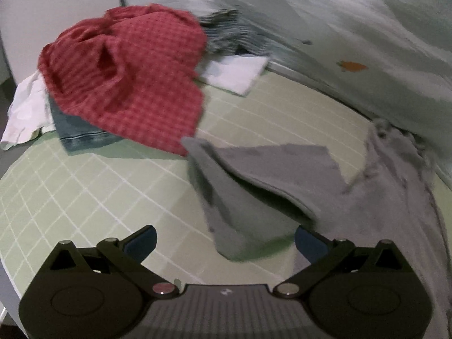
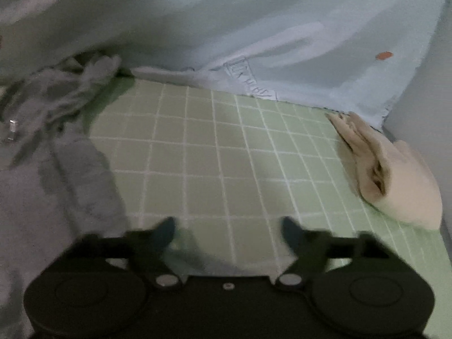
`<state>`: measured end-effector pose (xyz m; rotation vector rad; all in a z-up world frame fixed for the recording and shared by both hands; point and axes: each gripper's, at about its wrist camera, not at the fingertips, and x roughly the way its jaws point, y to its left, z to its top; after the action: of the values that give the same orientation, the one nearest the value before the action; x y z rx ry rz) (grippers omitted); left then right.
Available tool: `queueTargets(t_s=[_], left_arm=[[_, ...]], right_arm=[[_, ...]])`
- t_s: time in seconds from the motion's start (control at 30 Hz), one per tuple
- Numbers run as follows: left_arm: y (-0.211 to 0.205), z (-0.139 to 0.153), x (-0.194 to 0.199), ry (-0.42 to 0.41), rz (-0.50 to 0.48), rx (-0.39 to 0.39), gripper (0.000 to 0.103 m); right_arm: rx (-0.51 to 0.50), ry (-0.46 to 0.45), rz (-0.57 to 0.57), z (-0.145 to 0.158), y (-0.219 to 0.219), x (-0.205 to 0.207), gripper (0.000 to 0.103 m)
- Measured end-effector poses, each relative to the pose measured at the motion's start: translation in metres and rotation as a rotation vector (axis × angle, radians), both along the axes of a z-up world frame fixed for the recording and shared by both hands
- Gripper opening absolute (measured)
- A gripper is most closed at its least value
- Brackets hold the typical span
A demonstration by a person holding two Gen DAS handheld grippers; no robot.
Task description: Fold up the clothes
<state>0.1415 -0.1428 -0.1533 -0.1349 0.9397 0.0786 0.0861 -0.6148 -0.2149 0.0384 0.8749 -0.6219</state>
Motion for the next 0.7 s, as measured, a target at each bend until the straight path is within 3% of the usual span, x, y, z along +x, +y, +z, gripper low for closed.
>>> queueTargets(t_s=[0.3,0.4,0.47,0.53,0.7], left_arm=[[0.021,-0.013,0.059,-0.01,0.068,-0.109,0.097],[0.015,-0.025,0.078,0.018,0.053,-0.131,0.071],[0.004,-0.032,0.088,0.043,0.02,-0.113,0.035],[-0.013,-0.034,0.09,0.049,-0.025,-0.052,0.009],[-0.068,-0.016,0.072,-0.039,-0.264,0.009,0.008]], right_arm=[[0.094,0.045,0.024,-0.001,0.058,-0.033,0.094],[0.114,0.062,0.021,-0.004,0.07,-0.038,0.094],[0.121,0.07,0.019,-0.005,0.076,-0.039,0.094],[0.12,0.072,0.017,-0.005,0.079,-0.04,0.094],[0.139,0.062,-0.006,-0.003,0.079,-0.049,0.094]])
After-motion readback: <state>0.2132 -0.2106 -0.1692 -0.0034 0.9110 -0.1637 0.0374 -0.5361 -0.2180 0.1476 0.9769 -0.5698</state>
